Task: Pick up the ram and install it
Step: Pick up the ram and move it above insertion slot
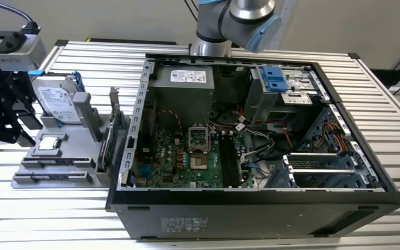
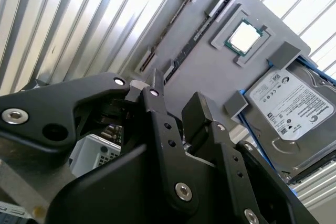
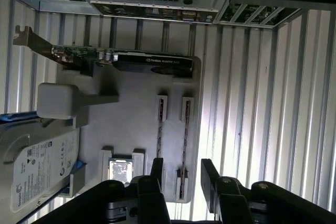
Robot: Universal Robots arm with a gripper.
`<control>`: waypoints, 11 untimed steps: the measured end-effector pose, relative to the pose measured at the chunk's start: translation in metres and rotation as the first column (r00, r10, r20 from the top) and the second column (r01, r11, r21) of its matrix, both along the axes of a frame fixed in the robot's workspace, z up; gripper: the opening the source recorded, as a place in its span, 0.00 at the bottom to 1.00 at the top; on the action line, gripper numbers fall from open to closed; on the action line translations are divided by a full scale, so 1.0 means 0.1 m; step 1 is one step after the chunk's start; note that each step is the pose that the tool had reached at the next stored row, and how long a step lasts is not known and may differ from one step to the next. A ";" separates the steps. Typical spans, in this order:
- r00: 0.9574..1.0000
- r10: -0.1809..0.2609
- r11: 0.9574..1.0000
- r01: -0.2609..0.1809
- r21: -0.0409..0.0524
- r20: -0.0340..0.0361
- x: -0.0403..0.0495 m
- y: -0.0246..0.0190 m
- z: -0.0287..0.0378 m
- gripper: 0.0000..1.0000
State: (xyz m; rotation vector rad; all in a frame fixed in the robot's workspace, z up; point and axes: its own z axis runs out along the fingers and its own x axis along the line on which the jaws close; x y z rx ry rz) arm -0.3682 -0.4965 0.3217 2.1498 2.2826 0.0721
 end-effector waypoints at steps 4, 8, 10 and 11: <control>1.000 0.000 1.000 0.000 0.000 0.000 -0.001 0.001 -0.019 1.00; 1.000 0.000 1.000 0.000 0.000 -0.001 -0.001 0.001 -0.037 1.00; 1.000 0.000 1.000 0.000 0.000 -0.001 -0.001 0.001 -0.048 1.00; 1.000 0.000 1.000 0.000 0.000 -0.002 -0.002 0.001 -0.051 1.00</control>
